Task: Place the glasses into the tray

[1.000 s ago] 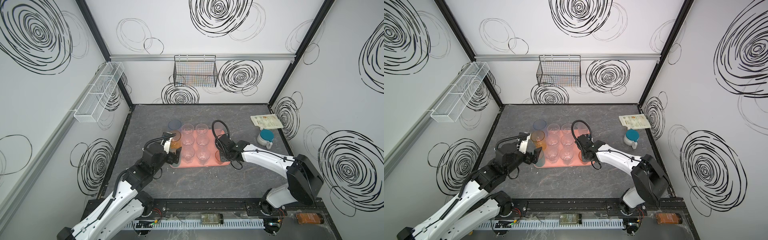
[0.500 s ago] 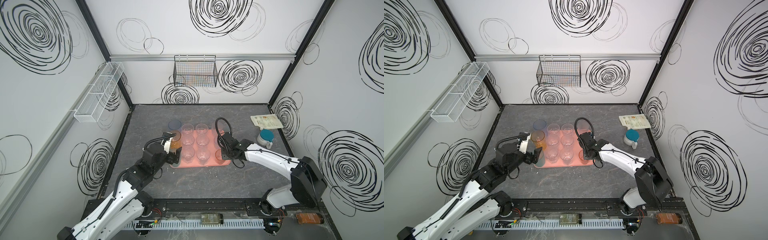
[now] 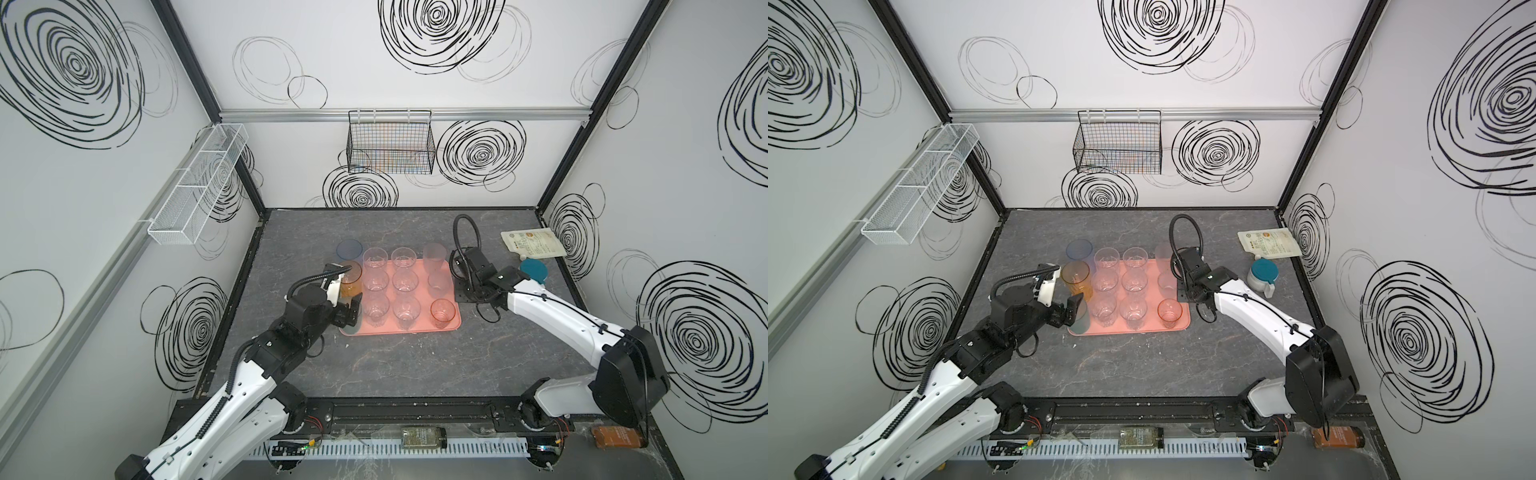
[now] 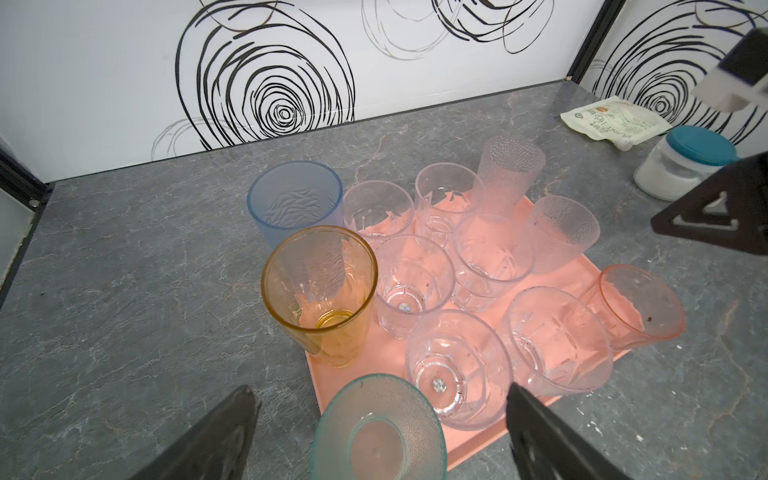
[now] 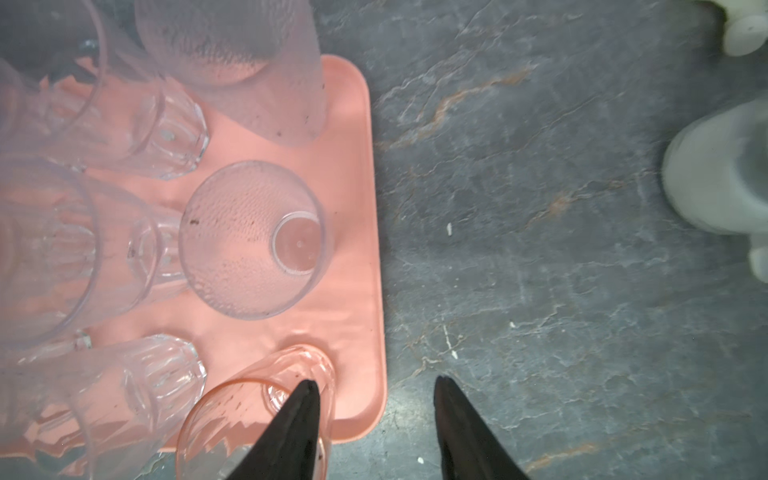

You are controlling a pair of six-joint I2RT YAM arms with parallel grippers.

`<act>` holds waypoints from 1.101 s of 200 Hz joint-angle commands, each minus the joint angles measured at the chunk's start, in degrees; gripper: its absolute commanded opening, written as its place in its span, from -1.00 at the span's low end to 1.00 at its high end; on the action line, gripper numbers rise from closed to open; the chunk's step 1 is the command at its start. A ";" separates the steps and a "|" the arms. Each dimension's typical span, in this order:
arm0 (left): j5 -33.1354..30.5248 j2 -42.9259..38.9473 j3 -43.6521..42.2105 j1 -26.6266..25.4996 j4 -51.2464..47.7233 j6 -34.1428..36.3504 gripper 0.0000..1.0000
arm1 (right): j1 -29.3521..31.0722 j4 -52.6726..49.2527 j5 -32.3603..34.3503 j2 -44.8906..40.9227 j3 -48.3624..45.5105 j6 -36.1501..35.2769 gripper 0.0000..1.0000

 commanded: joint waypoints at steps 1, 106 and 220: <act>-0.94 0.08 1.30 0.79 3.06 1.52 0.92 | -2.50 -1.01 0.94 -3.27 2.38 -2.57 0.01; -4.46 -2.81 0.31 5.56 6.50 1.24 0.92 | -7.17 22.34 16.66 -13.32 -6.60 -9.07 0.28; -14.70 -3.51 -3.42 16.90 21.93 -4.96 0.92 | -13.24 47.02 21.55 -14.90 -16.19 -15.30 0.64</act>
